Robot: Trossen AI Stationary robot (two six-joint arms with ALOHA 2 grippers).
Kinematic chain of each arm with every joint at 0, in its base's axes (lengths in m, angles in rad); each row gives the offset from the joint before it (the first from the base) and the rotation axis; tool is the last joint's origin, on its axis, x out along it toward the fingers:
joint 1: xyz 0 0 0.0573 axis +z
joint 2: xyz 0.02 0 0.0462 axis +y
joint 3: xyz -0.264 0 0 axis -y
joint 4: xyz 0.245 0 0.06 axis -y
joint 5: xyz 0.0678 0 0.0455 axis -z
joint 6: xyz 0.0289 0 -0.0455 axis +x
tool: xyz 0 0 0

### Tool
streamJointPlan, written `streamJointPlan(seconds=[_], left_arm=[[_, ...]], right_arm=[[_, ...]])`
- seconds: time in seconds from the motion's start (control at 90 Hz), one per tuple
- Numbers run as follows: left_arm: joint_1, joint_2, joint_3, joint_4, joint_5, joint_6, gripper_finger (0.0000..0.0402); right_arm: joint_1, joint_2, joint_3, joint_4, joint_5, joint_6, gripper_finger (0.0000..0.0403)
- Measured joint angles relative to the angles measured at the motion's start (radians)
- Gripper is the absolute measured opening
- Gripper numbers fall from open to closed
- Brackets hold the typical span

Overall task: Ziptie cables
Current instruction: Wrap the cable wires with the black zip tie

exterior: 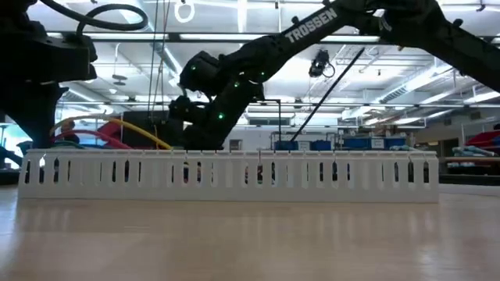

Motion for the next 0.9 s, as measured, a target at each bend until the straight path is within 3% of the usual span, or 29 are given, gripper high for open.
streamJointPlan(seconds=[0.278,0.9], left_arm=[[0.000,0.000,0.000,0.002,-0.002,0.001,0.0000],[0.000,0.000,0.000,0.003,-0.003,0.001,0.0000]], right_arm=[[0.014,0.002,-0.002,-0.004,0.071,0.055,0.0183],[0.032,0.003,-0.003,-0.010,0.093,0.069,0.0181]])
